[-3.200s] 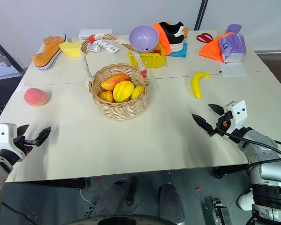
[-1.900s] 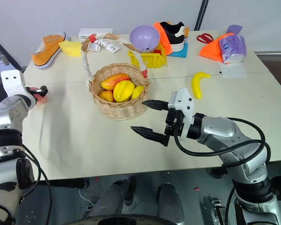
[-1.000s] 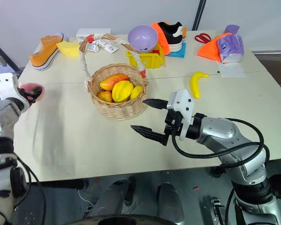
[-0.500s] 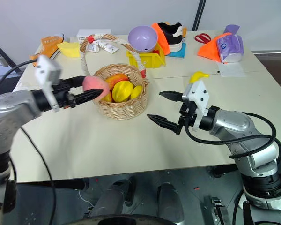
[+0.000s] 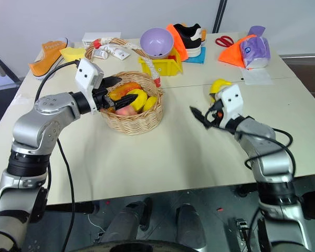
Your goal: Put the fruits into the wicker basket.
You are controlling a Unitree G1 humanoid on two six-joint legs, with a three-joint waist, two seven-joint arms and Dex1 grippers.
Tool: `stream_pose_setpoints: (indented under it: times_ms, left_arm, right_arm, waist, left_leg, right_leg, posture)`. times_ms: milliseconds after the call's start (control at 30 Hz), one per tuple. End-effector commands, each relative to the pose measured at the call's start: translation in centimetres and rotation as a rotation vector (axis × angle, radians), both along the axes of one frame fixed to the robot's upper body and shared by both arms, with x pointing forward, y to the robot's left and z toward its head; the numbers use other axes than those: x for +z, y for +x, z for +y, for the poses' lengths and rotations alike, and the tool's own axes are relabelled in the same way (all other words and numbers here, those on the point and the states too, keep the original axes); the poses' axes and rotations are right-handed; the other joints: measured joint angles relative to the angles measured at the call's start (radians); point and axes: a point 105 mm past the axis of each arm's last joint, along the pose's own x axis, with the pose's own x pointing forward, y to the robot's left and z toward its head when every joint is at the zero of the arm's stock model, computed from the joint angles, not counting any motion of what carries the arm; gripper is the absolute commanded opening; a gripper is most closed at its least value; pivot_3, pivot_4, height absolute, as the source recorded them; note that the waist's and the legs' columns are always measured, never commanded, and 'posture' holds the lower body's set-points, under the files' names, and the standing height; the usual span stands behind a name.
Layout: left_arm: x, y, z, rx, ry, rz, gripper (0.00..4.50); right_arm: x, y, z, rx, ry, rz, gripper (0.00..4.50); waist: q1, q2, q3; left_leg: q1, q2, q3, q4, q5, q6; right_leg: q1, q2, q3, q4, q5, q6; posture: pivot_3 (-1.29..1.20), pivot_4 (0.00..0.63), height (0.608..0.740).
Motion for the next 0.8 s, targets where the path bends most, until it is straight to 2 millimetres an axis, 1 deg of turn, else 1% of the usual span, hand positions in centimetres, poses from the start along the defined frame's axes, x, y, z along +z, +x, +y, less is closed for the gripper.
stream_pose_setpoints:
  times_ms: [33,100,200,267,367,467,567,600,633,667,733,800]
  left_arm:
    - [0.5,-2.7,-0.6,-0.148,0.008,-0.054,4.45]
    - [0.0,-3.7,-1.0,-0.205,0.007,-0.028,4.45]
    - [-0.2,-4.9,-1.6,-0.257,0.002,-0.018,4.45]
    - [-0.1,-4.9,-1.6,-0.241,-0.008,-0.02,4.45]
    - [-0.1,-4.8,-1.6,-0.226,-0.008,-0.019,4.45]
    - [-0.2,-4.9,-1.6,-0.216,-0.004,-0.015,4.5]
    - [-0.1,-4.8,-1.4,-0.204,-0.008,-0.016,4.5]
    - [-0.1,-4.8,-1.4,-0.202,-0.012,-0.015,4.5]
    - [0.0,-4.8,-1.3,-0.2,-0.015,-0.016,4.5]
    - [0.0,-4.8,-1.2,-0.198,-0.017,-0.016,4.5]
    - [-0.1,-4.6,-0.9,-0.182,-0.013,-0.017,4.5]
    - [-0.1,-4.2,-0.2,-0.148,-0.007,-0.022,4.5]
  right_arm:
    - [-0.4,2.7,-2.6,-0.18,0.022,0.005,4.5]
    - [-1.0,4.1,-3.3,-0.241,0.043,0.026,4.5]
    - [-1.7,5.5,-4.1,-0.3,0.079,0.06,4.5]
    - [-2.3,6.2,-4.4,-0.316,0.095,0.082,4.5]
    - [-3.1,6.6,-4.6,-0.308,0.103,0.106,4.5]
    - [-3.0,6.8,-4.8,-0.31,0.139,0.106,3.64]
    - [-2.9,6.9,-4.8,-0.302,0.149,0.106,2.2]
    - [-2.9,6.8,-4.7,-0.294,0.146,0.105,1.79]
    - [-2.9,6.8,-4.6,-0.284,0.136,0.099,1.22]
    - [-2.8,6.7,-4.4,-0.274,0.129,0.093,0.77]
    - [-2.5,6.3,-4.1,-0.246,0.115,0.072,0.77]
    - [-1.6,5.7,-4.1,-0.221,0.079,0.035,0.77]
  waist:
    - [-0.001,0.0,0.0]
    - [-0.002,0.0,0.0]
    - [-0.002,0.001,0.0]
    - [-0.002,0.002,0.001]
    - [-0.003,0.001,0.001]
    - [-0.005,0.002,0.001]
    - [-0.006,0.002,0.001]
    - [-0.006,0.002,0.001]
    - [-0.006,0.002,0.001]
    - [-0.006,0.002,0.001]
    - [-0.006,0.002,0.001]
    - [-0.006,0.002,0.001]
  left_leg:
    - [0.001,0.0,0.0,0.0,0.0,0.0]
    - [0.001,0.0,0.0,0.0,0.0,0.0]
    - [0.001,0.0,0.0,0.0,0.001,0.0]
    - [0.001,0.0,0.0,0.0,0.001,-0.001]
    - [0.001,0.0,0.0,0.0,0.001,-0.001]
    - [0.001,0.0,0.0,0.0,0.001,-0.001]
    - [0.001,0.0,0.0,0.0,0.001,-0.001]
    - [0.001,0.0,0.0,0.0,0.001,-0.001]
    - [0.002,0.0,0.0,0.0,0.001,-0.001]
    - [0.002,0.0,0.0,0.0,0.001,-0.001]
    - [0.002,0.0,0.0,0.0,0.001,-0.001]
    - [0.002,0.0,0.0,0.0,0.001,-0.001]
  right_leg:
    - [0.001,0.0,0.0,0.0,0.0,0.0]
    - [0.001,0.0,0.0,0.0,0.0,0.0]
    - [0.001,0.001,0.0,0.001,0.0,0.0]
    - [0.001,0.001,0.0,0.001,0.0,0.0]
    - [0.001,0.002,0.0,0.001,0.0,0.0]
    - [0.001,0.003,0.0,0.002,0.0,0.0]
    - [0.001,0.004,0.0,0.002,0.0,0.0]
    - [0.001,0.004,0.0,0.002,0.0,0.0]
    - [0.001,0.004,0.0,0.002,0.0,0.0]
    - [0.001,0.004,0.0,0.002,0.0,0.0]
    - [0.001,0.004,0.0,0.002,0.0,0.0]
    - [0.0,0.004,0.0,0.003,0.0,0.0]
  posture:
    - [0.0,0.15,0.74]
    - [0.0,0.15,0.74]
    - [0.0,0.15,0.74]
    - [0.0,0.15,0.74]
    - [0.0,0.15,0.74]
    - [0.0,0.15,0.74]
    - [0.0,0.15,0.74]
    - [0.0,0.15,0.74]
    - [0.0,0.15,0.74]
    - [0.0,0.15,0.74]
    - [0.0,0.15,0.74]
    - [0.0,0.15,0.74]
